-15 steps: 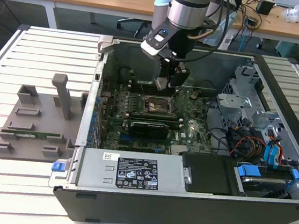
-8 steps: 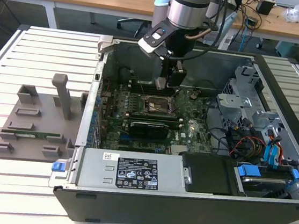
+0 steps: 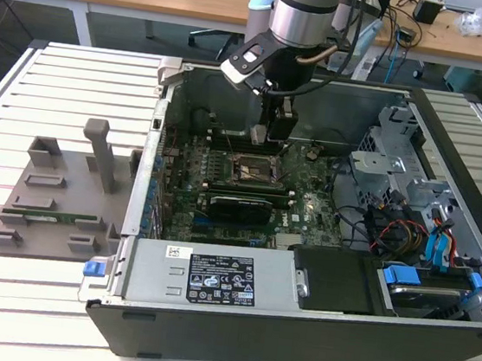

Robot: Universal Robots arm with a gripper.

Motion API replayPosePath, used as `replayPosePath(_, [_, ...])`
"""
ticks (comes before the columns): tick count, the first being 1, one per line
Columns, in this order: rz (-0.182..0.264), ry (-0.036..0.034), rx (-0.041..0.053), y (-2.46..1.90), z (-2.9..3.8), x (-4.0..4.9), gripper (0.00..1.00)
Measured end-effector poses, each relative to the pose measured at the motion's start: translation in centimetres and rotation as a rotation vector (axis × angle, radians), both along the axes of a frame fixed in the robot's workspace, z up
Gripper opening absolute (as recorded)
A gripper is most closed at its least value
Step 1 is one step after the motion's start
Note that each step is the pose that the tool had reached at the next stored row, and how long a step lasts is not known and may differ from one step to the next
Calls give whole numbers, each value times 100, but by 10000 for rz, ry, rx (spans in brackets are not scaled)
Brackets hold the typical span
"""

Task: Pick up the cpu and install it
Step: 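Place the cpu into insertion slot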

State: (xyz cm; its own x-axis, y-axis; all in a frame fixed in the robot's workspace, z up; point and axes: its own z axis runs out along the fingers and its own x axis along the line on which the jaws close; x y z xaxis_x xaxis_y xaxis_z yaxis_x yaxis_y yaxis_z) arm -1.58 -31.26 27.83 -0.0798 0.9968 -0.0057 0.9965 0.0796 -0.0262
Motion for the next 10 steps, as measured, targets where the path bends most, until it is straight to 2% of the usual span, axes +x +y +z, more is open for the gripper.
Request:
replayPosePath(3, [-168, 1, -81, 0, -27, -4, 55])
replayPosePath(8, [-264, 1, -83, 0, -116, -9, 55])
replayPosePath(10, [-302, 1, -84, 0, -179, -19, 55])
